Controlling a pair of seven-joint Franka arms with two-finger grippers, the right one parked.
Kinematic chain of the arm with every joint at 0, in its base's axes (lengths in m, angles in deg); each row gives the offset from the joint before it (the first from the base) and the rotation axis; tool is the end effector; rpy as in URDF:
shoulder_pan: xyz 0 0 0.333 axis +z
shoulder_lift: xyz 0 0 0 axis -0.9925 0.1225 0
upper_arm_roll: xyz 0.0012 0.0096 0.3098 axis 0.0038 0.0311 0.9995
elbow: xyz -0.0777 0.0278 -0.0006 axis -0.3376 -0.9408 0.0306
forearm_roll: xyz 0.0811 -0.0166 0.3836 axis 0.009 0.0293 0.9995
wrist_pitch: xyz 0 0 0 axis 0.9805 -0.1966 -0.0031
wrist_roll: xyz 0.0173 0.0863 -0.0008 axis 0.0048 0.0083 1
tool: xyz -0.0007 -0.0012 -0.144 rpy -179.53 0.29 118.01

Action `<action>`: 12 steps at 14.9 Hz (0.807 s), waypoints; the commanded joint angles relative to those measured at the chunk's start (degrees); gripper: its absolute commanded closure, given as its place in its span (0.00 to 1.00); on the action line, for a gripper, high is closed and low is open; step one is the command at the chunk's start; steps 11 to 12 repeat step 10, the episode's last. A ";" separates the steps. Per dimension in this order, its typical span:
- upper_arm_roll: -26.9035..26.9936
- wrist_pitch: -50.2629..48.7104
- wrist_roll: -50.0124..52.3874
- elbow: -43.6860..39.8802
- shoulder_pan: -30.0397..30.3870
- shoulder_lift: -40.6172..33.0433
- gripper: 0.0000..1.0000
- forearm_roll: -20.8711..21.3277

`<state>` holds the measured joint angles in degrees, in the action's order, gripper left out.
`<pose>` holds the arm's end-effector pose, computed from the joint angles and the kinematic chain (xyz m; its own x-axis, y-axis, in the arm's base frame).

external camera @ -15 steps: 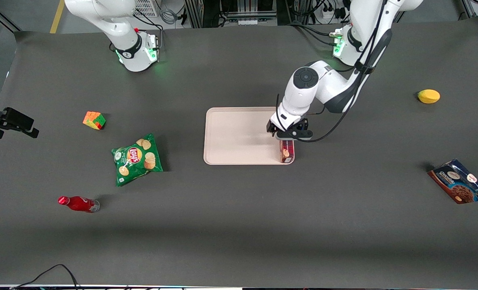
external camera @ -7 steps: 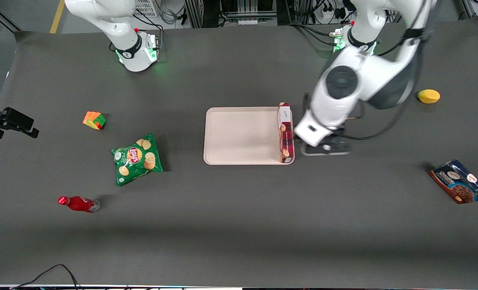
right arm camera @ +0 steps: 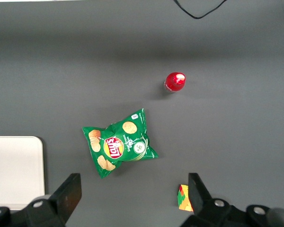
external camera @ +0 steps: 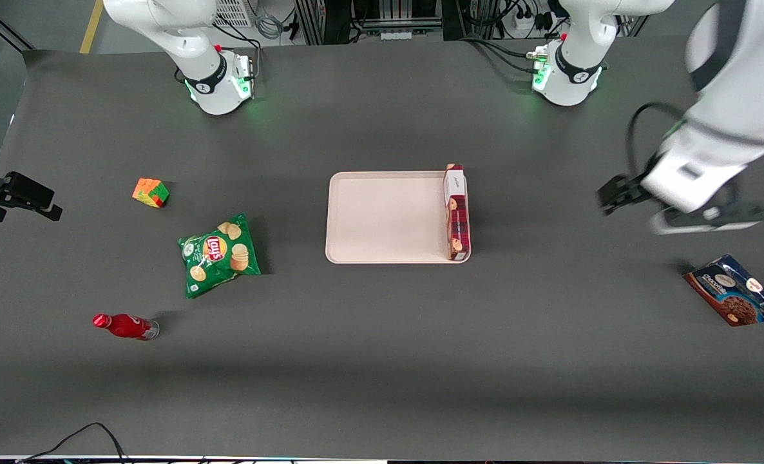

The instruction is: Place red cookie box on tray

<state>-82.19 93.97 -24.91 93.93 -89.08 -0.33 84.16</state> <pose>0.5590 -0.1020 0.5452 0.9984 0.0556 0.0126 0.0560 -0.9976 -0.0406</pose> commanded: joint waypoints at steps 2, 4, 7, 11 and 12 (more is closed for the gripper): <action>1.99 -10.20 -3.01 -6.43 2.07 -3.47 0.00 -2.91; 1.99 -10.64 -3.97 -6.25 2.07 -5.50 0.00 -2.74; 1.99 -11.52 -8.54 -5.99 2.16 -6.38 0.00 -2.39; 1.99 -12.58 -8.46 -5.90 2.07 -6.65 0.00 -2.39; 1.99 -12.58 -8.46 -5.90 2.07 -6.65 0.00 -2.39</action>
